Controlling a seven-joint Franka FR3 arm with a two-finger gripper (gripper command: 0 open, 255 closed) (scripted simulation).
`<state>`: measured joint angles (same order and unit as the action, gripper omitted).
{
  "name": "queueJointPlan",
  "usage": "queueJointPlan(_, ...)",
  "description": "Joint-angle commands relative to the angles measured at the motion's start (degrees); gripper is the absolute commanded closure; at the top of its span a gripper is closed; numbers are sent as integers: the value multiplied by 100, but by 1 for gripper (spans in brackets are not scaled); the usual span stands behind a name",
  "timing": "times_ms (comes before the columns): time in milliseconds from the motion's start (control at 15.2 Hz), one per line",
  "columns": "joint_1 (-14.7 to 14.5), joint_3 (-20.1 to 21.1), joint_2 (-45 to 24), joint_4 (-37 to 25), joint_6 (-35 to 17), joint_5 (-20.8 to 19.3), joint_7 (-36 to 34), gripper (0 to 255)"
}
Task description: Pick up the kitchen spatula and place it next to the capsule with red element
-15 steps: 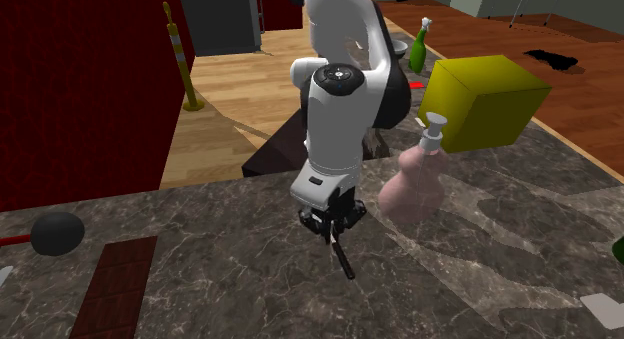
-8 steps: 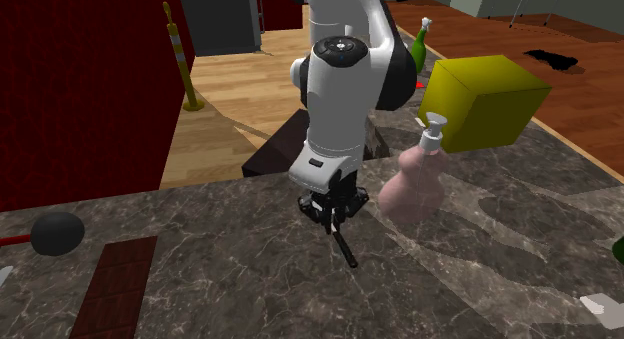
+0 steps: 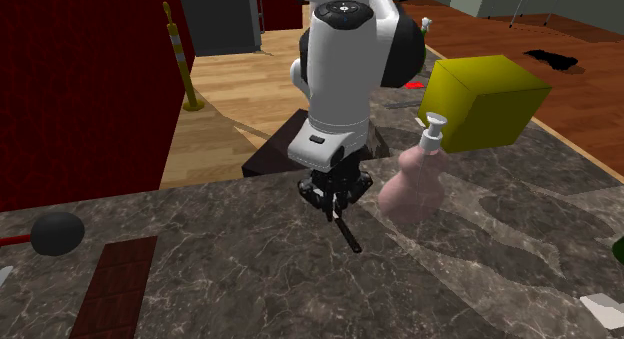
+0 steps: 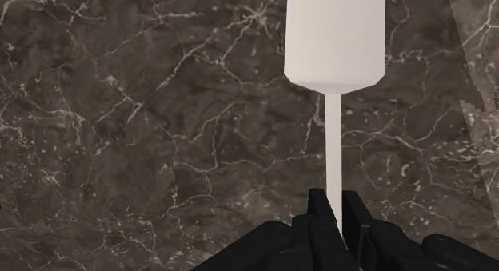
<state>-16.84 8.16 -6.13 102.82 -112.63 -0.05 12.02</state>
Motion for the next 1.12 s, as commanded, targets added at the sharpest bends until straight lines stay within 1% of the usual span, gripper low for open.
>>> queueJointPlan(0, 4, -2, 16, -142, 161, 3, 7, 255)
queueJointPlan(66, 4, -2, 23, -199, 224, 4, 7, 255)
queueJointPlan(594, 584, -462, 38, -192, 249, 124, 1081, 255)
queueJointPlan(1056, 1087, -846, -232, -554, 368, 221, 1992, 255)
